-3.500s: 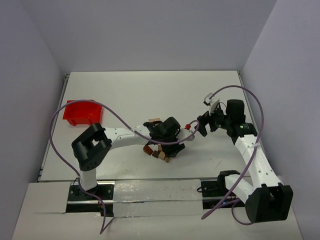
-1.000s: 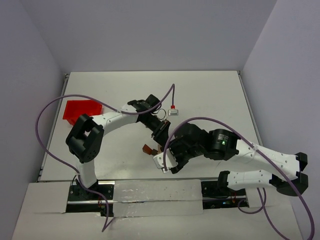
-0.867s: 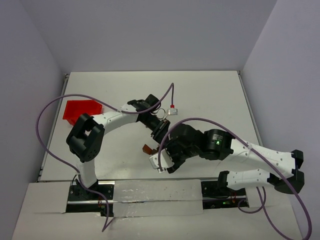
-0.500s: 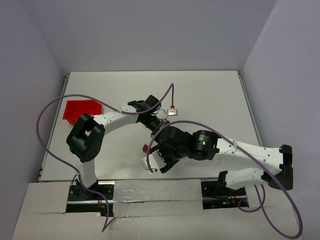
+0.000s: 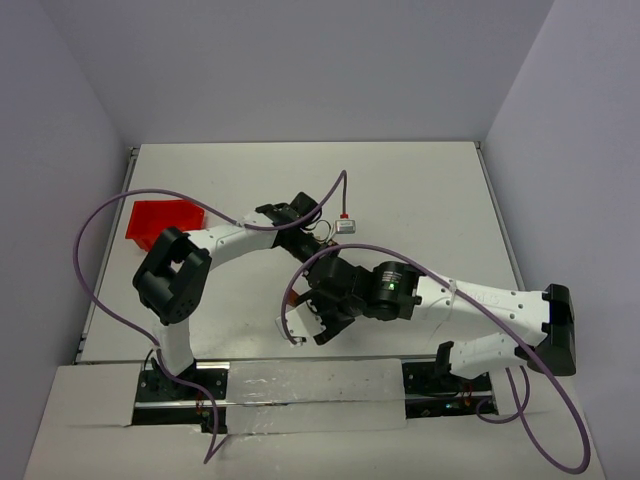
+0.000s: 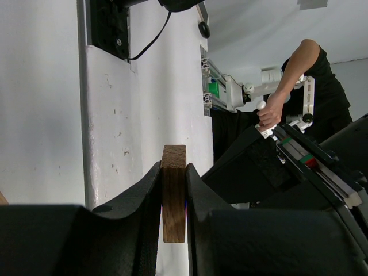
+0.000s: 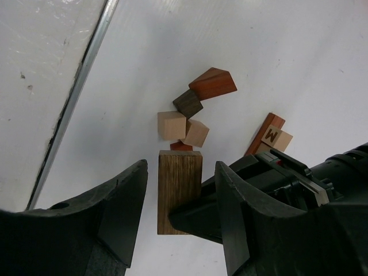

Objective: Build the wood block tower

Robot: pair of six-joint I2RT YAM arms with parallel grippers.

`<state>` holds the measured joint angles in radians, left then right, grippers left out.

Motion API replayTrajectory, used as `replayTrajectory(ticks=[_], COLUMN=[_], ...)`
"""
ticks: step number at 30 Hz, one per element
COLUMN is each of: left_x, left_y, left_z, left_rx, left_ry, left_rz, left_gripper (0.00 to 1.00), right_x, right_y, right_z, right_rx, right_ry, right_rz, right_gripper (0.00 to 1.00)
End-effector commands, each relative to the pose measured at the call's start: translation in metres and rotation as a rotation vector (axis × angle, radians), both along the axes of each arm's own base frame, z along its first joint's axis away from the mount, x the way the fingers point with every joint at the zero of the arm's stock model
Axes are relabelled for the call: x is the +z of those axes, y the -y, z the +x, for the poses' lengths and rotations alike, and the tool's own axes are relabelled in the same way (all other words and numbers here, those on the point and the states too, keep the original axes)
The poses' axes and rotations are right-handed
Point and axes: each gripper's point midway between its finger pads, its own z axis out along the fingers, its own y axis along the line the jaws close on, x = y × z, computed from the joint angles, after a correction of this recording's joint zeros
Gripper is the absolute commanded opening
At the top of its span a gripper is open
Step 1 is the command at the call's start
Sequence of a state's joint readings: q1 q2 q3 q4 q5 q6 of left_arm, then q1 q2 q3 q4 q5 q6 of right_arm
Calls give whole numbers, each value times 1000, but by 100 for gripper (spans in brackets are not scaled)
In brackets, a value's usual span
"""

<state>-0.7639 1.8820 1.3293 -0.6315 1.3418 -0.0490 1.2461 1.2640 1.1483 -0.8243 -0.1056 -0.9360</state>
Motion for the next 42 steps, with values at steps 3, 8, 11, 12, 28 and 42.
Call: replayTrajectory(ticks=[3,8,11,12,28,42], left_x=[8,7,6,6,6,15], left_y=[2,2,2,1,-1,-16], left_z=[0,1,1,0,-1,46], left_rx=[-11,-11,-11,-11,-21,100], left_ry=[16,24,28,31,58,149], left_rz=[-43,-40,-39,-39,-59,-69], left_gripper=[0,0,0,0,6,90], right_x=[-4,-9,-9,-8,-12,10], right_y=[6,11,11,11,18,21], right_z=[3,4,5,5,19,37], right_rx=[-4,-8,-12,-12,-43,-115], right_ry=[45,51,52,54,99,38], right_rz=[-1,-12,-8,-7,-19,33], right_gripper=[57,57,55,54,37,5])
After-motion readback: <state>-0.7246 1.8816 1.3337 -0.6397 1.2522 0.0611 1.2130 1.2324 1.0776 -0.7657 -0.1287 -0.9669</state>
